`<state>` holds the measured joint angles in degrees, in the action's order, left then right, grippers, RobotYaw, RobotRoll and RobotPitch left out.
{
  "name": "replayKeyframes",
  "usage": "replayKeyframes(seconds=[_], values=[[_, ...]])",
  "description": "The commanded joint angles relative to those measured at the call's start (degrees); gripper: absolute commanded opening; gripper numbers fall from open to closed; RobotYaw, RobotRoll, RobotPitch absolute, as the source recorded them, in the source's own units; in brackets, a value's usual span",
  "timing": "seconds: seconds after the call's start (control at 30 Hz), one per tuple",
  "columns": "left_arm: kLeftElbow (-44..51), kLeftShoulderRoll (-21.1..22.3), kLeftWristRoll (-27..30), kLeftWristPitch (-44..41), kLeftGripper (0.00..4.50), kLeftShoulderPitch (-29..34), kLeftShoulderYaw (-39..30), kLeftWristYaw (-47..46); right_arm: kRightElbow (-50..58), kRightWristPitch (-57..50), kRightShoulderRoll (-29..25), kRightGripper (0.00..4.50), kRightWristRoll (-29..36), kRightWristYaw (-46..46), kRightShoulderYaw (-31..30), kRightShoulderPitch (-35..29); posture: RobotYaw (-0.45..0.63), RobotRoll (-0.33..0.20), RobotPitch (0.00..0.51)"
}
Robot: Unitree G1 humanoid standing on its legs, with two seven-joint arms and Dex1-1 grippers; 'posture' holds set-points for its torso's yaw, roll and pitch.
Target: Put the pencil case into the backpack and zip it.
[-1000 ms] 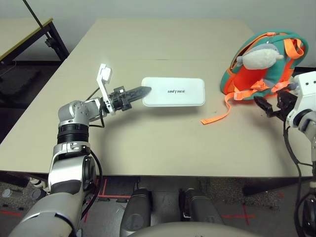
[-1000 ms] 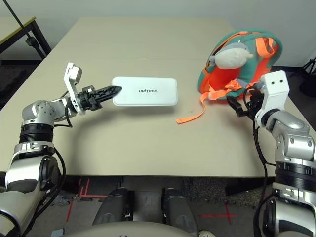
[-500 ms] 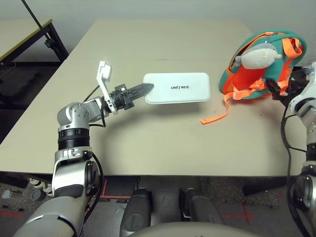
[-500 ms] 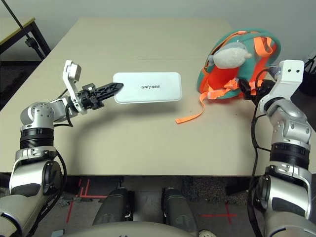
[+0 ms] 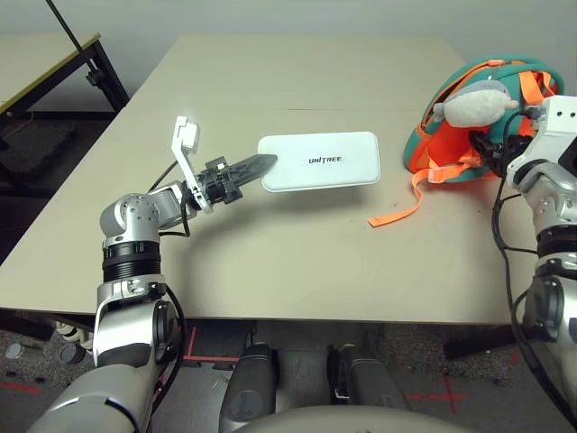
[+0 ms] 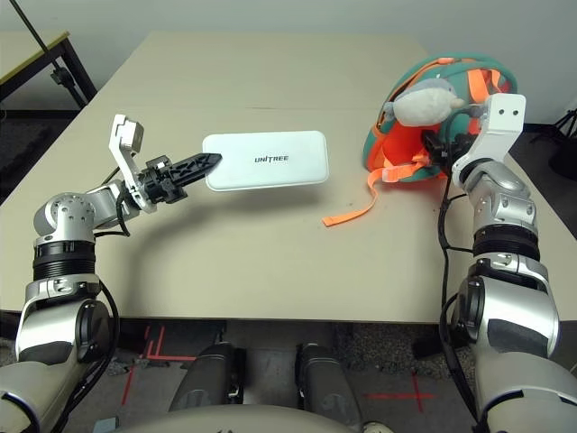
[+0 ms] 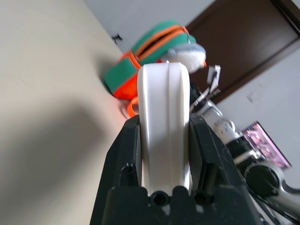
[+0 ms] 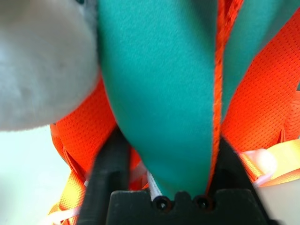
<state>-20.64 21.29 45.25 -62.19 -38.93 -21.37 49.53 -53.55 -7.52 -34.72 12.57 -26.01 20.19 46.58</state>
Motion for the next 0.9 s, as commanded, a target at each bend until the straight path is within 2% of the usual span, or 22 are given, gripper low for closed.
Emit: replayKeyframes(seconds=[0.03,0.1,0.13,0.5,0.9], values=[[1.5,-0.6,1.7,3.2,1.33,-0.7,-2.1,-1.8,0.2,1.0,0.0,0.73,-0.2,-0.8,-1.0,0.4,0.17,0.000,0.048],[1.2,-0.7,2.0,3.5,1.33,-1.1,-2.5,-2.4,2.5,0.7,0.4,0.16,-0.1,-1.3,-1.6,-0.1,0.16,0.000,0.050],[1.1,-0.6,1.9,4.1,1.33,-1.2,-2.4,-2.5,4.2,0.4,0.6,0.08,0.4,-1.8,-1.7,-0.2,0.16,0.000,0.050],[-6.5,1.0,-1.2,12.4,1.33,-4.9,-1.1,-1.8,28.1,-7.2,3.2,0.08,6.3,-5.7,-2.6,0.5,0.13,0.000,0.057],[-9.5,3.6,-1.2,14.8,1.33,-6.1,-1.2,-1.1,47.0,-17.5,5.5,0.08,10.9,-5.2,-4.3,-1.3,0.14,0.000,0.059]])
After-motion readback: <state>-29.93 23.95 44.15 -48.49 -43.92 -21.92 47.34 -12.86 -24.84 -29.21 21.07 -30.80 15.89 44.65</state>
